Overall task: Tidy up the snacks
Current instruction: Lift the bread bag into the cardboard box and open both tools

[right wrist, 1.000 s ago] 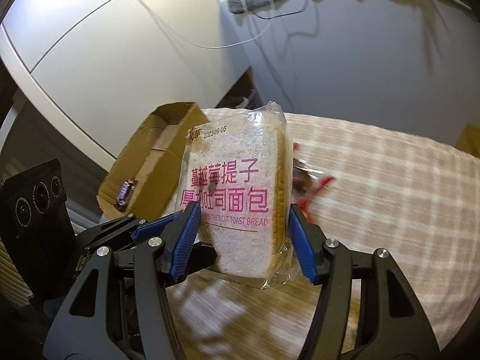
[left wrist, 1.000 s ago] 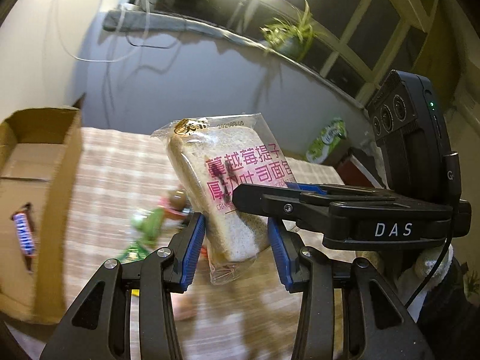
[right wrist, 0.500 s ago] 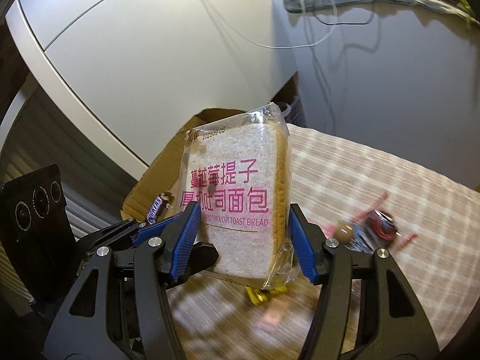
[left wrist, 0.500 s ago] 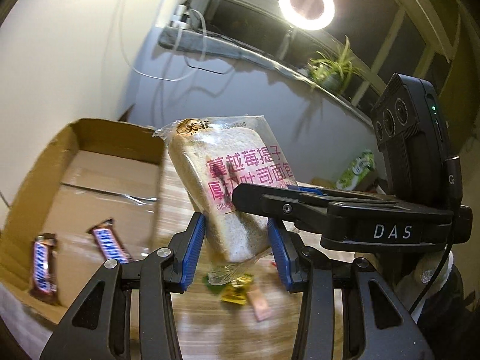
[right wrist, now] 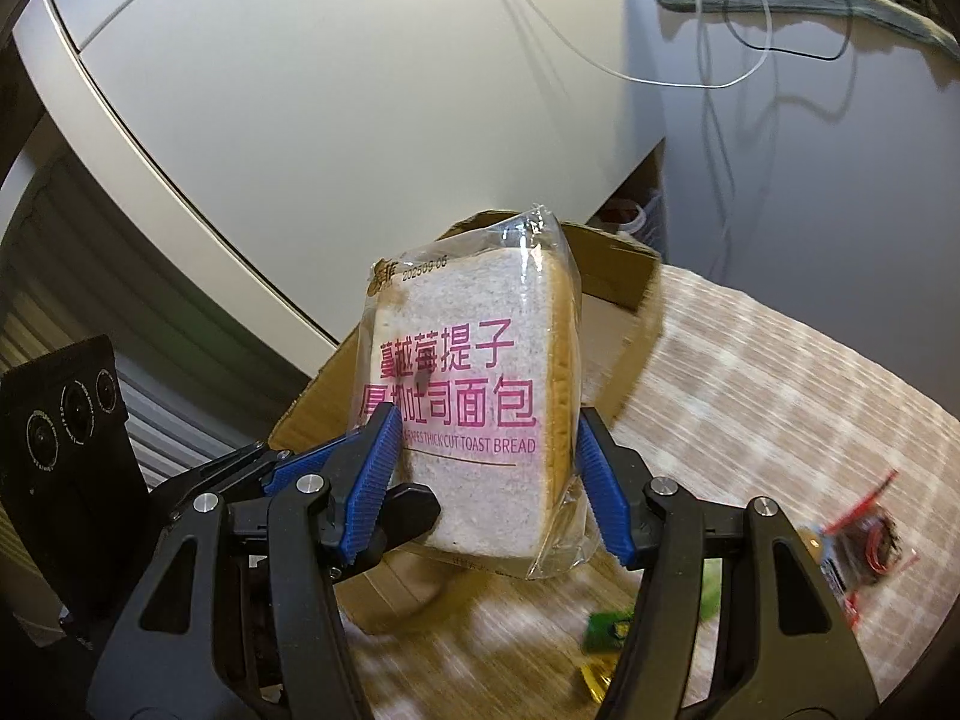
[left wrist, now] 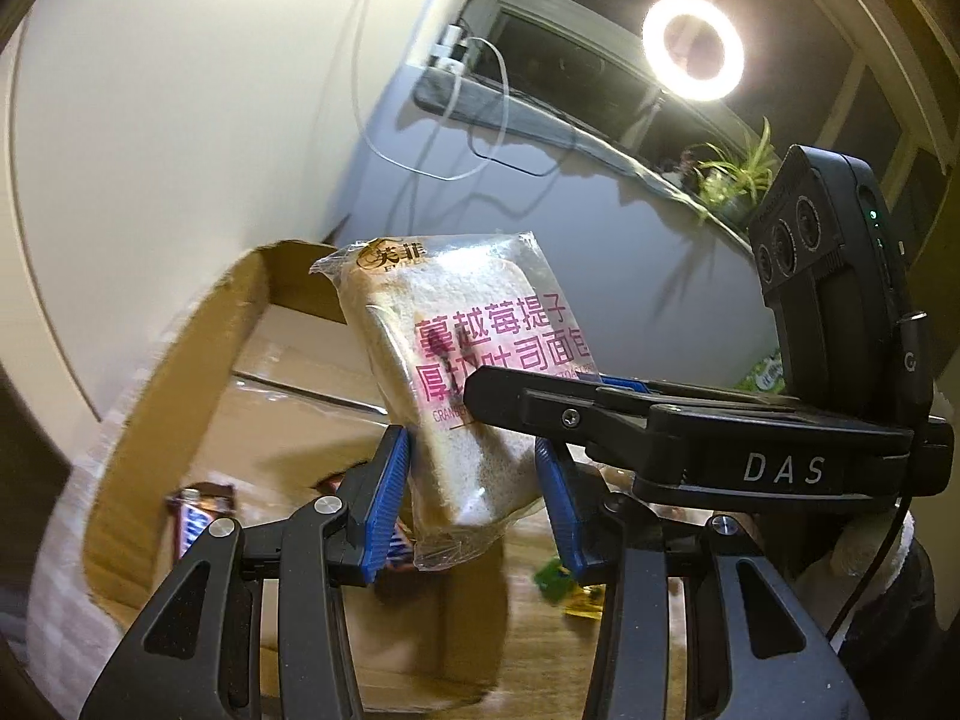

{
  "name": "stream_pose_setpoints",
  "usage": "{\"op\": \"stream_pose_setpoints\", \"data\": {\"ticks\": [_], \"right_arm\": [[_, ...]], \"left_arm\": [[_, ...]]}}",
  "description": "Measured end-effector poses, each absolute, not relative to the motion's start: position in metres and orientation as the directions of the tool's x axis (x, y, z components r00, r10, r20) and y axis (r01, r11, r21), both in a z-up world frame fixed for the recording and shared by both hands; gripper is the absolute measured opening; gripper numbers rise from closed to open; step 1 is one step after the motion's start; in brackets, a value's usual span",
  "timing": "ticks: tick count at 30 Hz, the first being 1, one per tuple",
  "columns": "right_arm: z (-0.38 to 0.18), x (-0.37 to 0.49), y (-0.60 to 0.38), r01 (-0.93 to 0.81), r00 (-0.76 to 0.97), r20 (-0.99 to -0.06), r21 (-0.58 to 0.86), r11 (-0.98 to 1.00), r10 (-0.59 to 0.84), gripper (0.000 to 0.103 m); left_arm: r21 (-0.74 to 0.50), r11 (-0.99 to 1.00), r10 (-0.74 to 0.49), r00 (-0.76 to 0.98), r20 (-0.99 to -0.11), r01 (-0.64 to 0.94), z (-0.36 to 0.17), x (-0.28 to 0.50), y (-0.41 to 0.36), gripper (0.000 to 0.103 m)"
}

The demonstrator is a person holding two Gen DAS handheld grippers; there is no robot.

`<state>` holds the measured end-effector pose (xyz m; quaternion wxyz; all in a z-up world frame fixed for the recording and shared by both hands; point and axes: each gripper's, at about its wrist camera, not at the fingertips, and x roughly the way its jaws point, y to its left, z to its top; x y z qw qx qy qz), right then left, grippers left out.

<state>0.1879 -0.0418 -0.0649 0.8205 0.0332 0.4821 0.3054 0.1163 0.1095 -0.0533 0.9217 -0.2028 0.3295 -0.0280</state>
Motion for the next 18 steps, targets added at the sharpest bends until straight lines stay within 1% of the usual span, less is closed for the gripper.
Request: {"op": "stream_pose_setpoints", "data": {"ticks": [9,12,13,18], "right_arm": [[-0.078,0.199,-0.016,-0.477,0.333,-0.786,0.336,0.812,0.521,0.062],[-0.079,0.200,-0.017,-0.469,0.343,-0.788,0.328,0.820,0.511,0.062],[-0.079,0.200,-0.017,-0.469,0.346,-0.788,0.324,0.822,0.509,0.062],[-0.075,0.197,-0.019,-0.474,0.360,-0.786,0.310,0.824,0.503,0.062]], "left_arm": [[-0.336,0.928,-0.093,0.775,-0.626,-0.159,-0.059,0.121,0.122,0.042],[-0.327,0.929,-0.077,0.773,-0.630,-0.174,-0.061,0.120,0.126,0.041],[-0.328,0.928,-0.075,0.774,-0.629,-0.177,-0.061,0.119,0.127,0.039],[-0.324,0.930,-0.074,0.776,-0.626,-0.173,-0.059,0.117,0.128,0.039]]}}
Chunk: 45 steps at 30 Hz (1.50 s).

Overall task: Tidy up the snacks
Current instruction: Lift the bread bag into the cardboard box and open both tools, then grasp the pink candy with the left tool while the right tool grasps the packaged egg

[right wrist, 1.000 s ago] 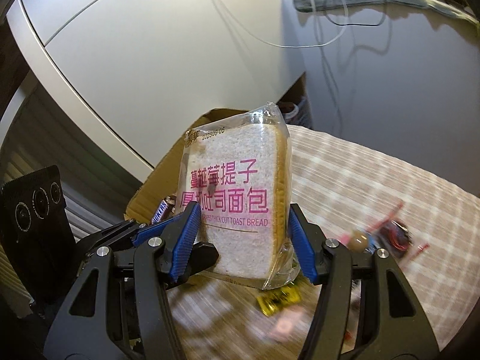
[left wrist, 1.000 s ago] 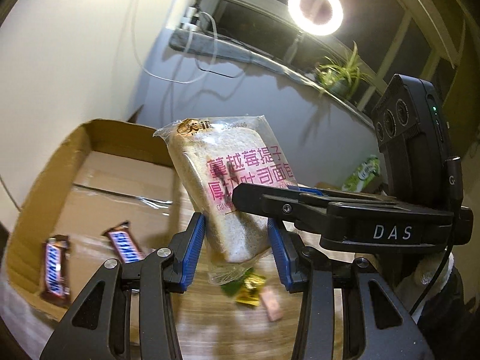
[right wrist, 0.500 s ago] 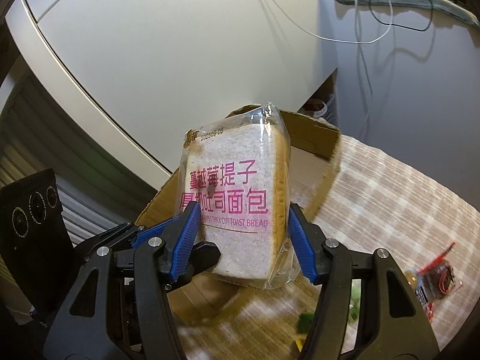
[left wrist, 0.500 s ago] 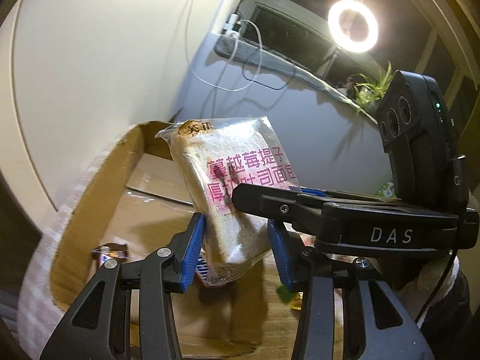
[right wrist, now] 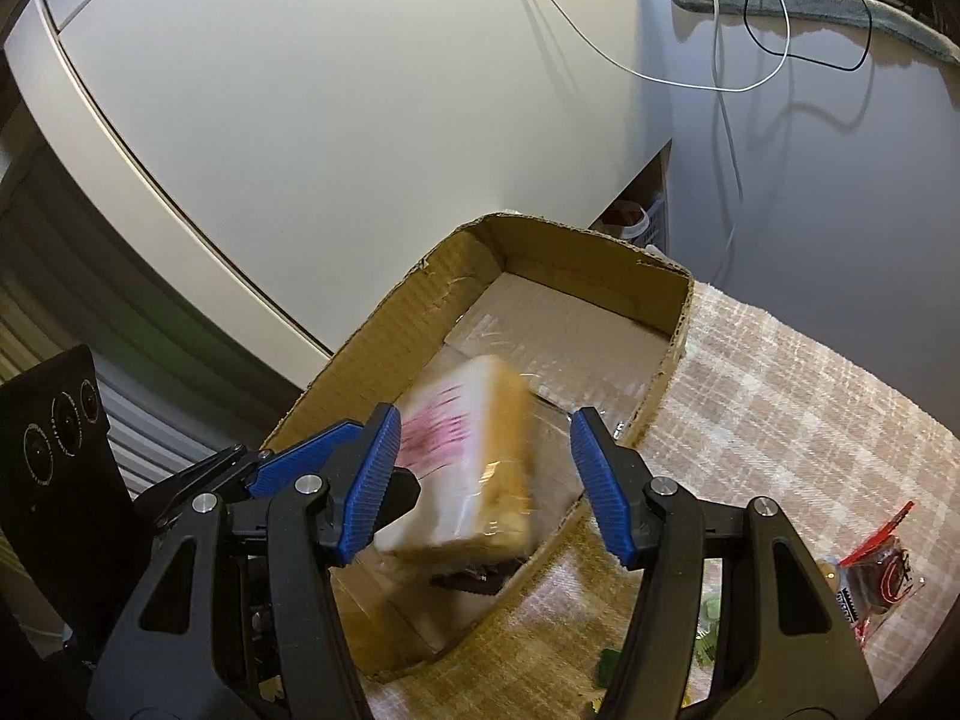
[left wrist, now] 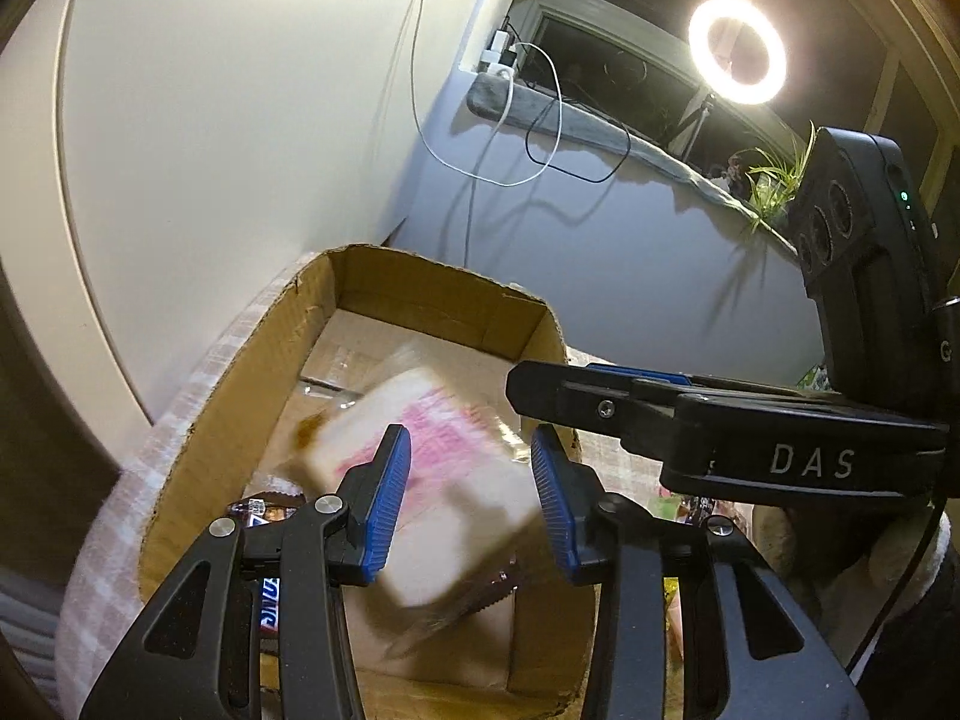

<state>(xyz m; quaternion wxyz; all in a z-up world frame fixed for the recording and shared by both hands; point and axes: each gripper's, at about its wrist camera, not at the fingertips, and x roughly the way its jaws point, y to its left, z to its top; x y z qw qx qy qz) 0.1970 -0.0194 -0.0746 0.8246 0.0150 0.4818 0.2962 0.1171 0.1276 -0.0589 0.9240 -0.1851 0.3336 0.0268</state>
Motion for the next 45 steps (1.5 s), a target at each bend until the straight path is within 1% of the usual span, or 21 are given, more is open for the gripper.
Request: {"op": "stream_pose_setpoints", "data": {"ticks": [8,11,12,21,25,28,33,36,37,39,45], "right_arm": [[-0.066,0.189,-0.026,-0.463,0.390,-0.782,0.289,0.838,0.485,0.062],[-0.061,0.183,-0.031,-0.460,0.412,-0.777,0.274,0.845,0.476,0.068],[-0.059,0.181,-0.033,-0.459,0.420,-0.776,0.265,0.848,0.470,0.068],[-0.045,0.157,-0.053,-0.446,0.481,-0.771,0.194,0.874,0.416,0.068],[-0.037,0.141,-0.067,-0.421,0.526,-0.755,0.169,0.891,0.392,0.068],[-0.030,0.128,-0.079,-0.405,0.569,-0.725,0.165,0.900,0.389,0.068],[-0.021,0.104,-0.115,-0.363,0.634,-0.662,0.203,0.910,0.400,0.068],[-0.020,0.093,-0.141,-0.329,0.637,-0.666,0.222,0.918,0.389,0.069],[-0.020,0.088,-0.149,-0.311,0.645,-0.668,0.216,0.926,0.372,0.070],[-0.021,0.079,-0.168,-0.262,0.663,-0.674,0.198,0.944,0.326,0.081],[-0.033,0.053,-0.227,-0.160,0.672,-0.695,0.201,0.966,0.256,0.082]], "left_arm": [[-0.321,0.932,-0.072,0.782,-0.620,-0.169,-0.053,0.108,0.125,0.039],[-0.321,0.933,-0.073,0.784,-0.616,-0.165,-0.050,0.103,0.122,0.039],[-0.319,0.934,-0.074,0.785,-0.615,-0.163,-0.049,0.101,0.121,0.039],[-0.305,0.942,-0.078,0.790,-0.608,-0.141,-0.043,0.088,0.105,0.039],[-0.303,0.945,-0.092,0.791,-0.605,-0.122,-0.041,0.081,0.094,0.039],[-0.301,0.948,-0.107,0.789,-0.605,-0.102,-0.040,0.079,0.085,0.039],[-0.304,0.951,-0.147,0.778,-0.611,-0.060,-0.043,0.075,0.066,0.039],[-0.306,0.951,-0.176,0.767,-0.617,-0.029,-0.046,0.072,0.053,0.039],[-0.307,0.952,-0.187,0.761,-0.621,-0.017,-0.048,0.071,0.048,0.039],[-0.307,0.952,-0.206,0.751,-0.628,0.004,-0.052,0.069,0.039,0.039],[-0.326,0.944,-0.263,0.708,-0.655,0.049,-0.066,0.065,0.016,0.039]]}}
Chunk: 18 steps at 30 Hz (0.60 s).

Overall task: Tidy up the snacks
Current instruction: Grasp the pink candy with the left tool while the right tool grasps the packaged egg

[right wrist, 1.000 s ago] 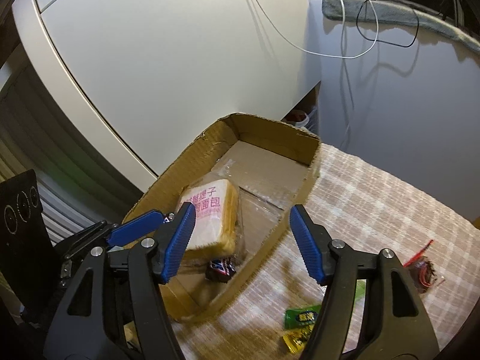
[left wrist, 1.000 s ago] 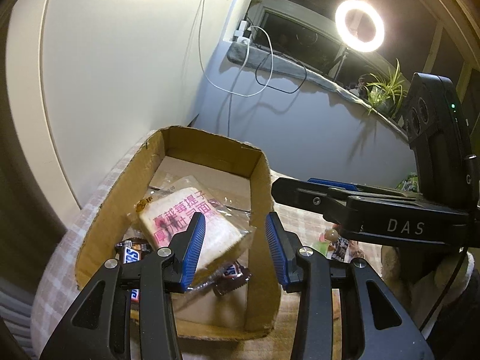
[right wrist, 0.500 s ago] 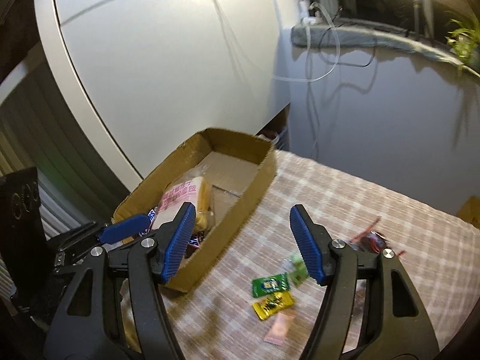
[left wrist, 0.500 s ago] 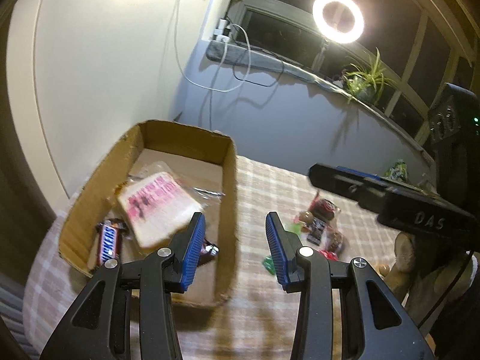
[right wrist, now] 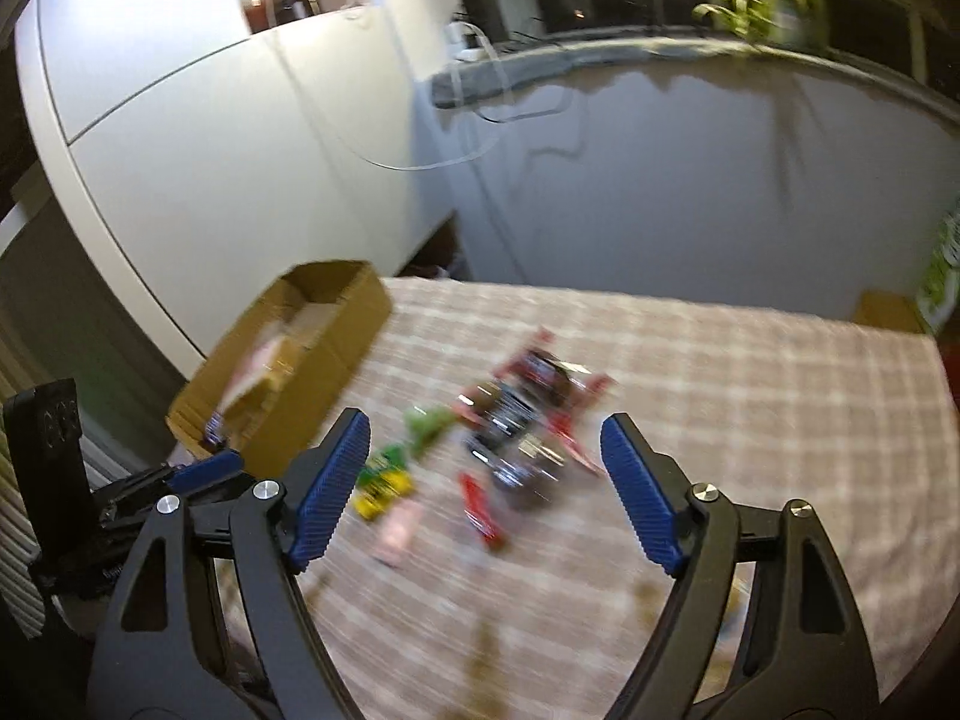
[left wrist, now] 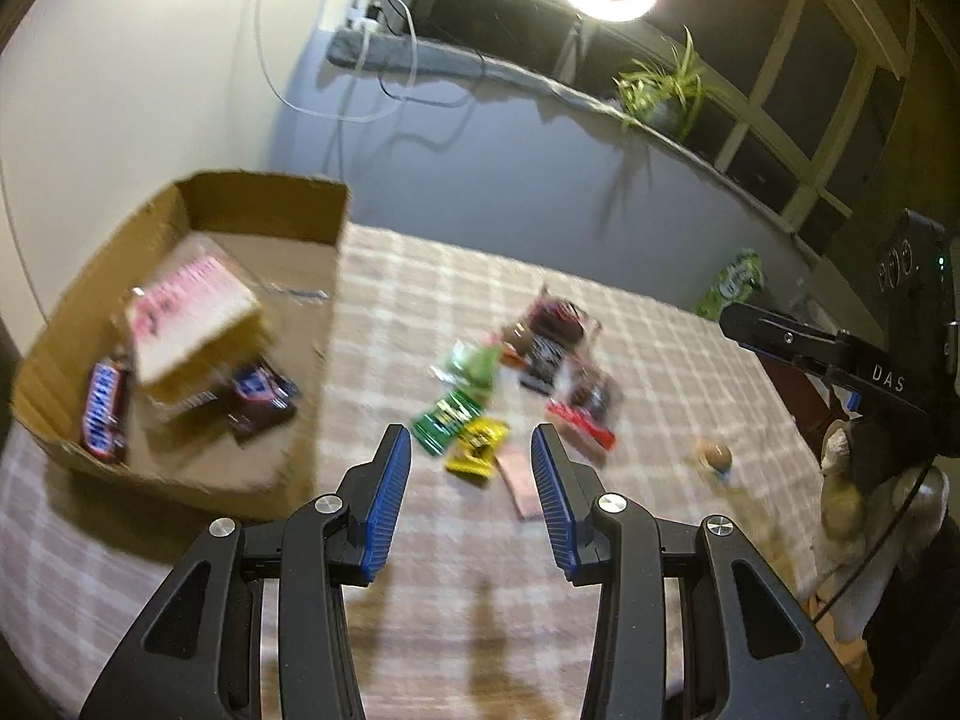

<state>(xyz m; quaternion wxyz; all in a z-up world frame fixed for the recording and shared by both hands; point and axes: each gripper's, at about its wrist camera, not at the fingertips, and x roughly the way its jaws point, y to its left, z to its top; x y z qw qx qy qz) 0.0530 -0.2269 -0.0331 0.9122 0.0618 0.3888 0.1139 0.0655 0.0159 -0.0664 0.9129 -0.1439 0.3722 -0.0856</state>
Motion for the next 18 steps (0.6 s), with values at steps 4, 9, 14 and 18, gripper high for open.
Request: {"op": "stream_pose_setpoints", "data": {"ticks": [4,9,14,18], "right_arm": [[-0.045,0.031,-0.256,-0.100,0.668,-0.717,0.177,0.979,0.198,0.082],[-0.062,0.005,-0.283,-0.020,0.648,-0.750,0.157,0.987,0.132,0.080],[-0.085,-0.008,-0.298,0.021,0.588,-0.805,0.119,0.993,0.084,0.065],[-0.102,-0.007,-0.309,0.036,0.567,-0.821,0.109,0.993,0.070,0.058]], "left_arm": [[-0.330,0.941,-0.295,0.673,-0.679,0.079,-0.079,0.064,-0.002,0.039],[-0.339,0.934,-0.330,0.626,-0.706,0.110,-0.093,0.065,-0.018,0.035],[-0.345,0.931,-0.348,0.590,-0.728,0.123,-0.106,0.069,-0.025,0.031],[-0.352,0.929,-0.354,0.566,-0.745,0.119,-0.114,0.074,-0.028,0.031]]}}
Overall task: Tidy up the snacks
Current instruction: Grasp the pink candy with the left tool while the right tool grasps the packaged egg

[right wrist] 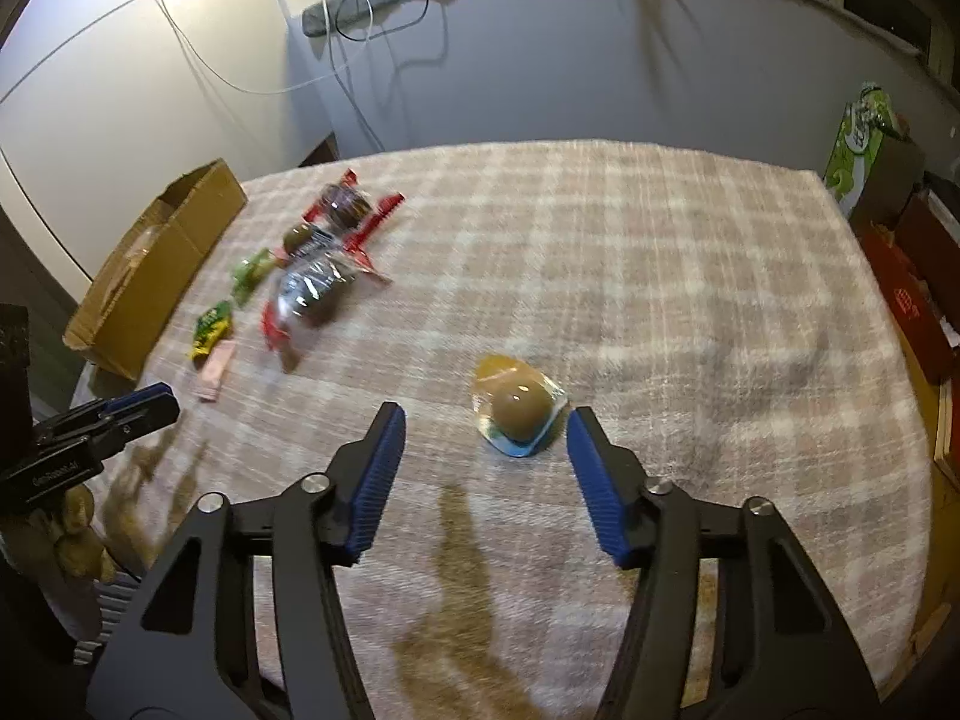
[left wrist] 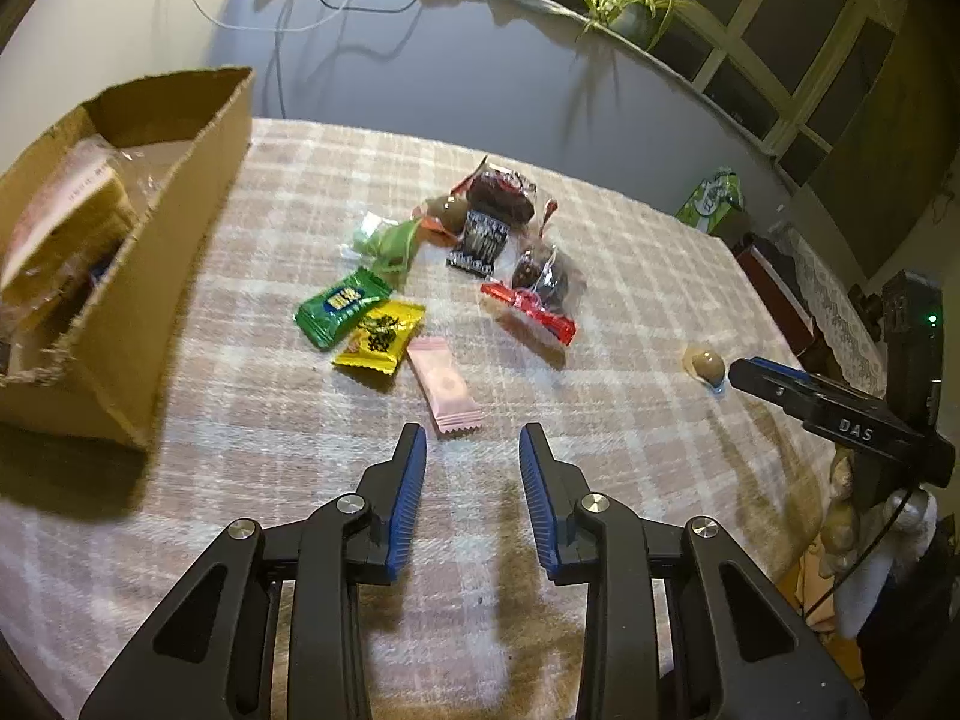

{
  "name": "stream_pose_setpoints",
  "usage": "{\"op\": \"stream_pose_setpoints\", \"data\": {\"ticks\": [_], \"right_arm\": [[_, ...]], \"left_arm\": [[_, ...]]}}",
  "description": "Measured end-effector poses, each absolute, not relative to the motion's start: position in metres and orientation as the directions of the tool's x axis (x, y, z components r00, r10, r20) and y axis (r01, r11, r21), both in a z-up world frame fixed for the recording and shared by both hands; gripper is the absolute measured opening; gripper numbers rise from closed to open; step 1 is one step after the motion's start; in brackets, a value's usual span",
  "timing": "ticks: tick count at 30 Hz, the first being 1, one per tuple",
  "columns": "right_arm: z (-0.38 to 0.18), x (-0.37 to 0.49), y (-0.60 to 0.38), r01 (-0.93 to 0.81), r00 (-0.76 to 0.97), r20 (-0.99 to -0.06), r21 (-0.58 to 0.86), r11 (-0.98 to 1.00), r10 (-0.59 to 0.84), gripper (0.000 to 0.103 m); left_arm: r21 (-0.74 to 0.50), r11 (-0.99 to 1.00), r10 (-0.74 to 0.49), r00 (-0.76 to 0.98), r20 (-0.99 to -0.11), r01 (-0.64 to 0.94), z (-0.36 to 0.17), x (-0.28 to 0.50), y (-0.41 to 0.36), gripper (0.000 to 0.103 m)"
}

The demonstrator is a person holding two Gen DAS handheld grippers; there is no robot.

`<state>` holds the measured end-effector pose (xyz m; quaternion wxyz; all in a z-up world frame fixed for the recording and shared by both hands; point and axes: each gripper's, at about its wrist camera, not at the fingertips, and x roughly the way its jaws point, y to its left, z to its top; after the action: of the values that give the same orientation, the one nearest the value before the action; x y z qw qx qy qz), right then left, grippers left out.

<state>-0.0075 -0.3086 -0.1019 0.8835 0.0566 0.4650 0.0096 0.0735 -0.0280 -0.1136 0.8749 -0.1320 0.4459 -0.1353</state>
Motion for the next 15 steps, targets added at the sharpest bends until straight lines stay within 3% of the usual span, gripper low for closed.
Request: {"op": "stream_pose_setpoints", "data": {"ticks": [9,15], "right_arm": [[-0.118,0.009,-0.313,0.022,0.550,-0.834,0.047,0.999,0.027,0.056],[-0.126,0.014,-0.307,0.003,0.541,-0.841,0.007,1.000,0.004,0.050]], "left_arm": [[-0.334,0.937,-0.332,0.547,-0.768,0.099,-0.123,0.090,-0.032,0.030],[-0.209,0.967,-0.255,0.559,-0.789,0.147,-0.122,0.100,-0.049,0.030]]}}
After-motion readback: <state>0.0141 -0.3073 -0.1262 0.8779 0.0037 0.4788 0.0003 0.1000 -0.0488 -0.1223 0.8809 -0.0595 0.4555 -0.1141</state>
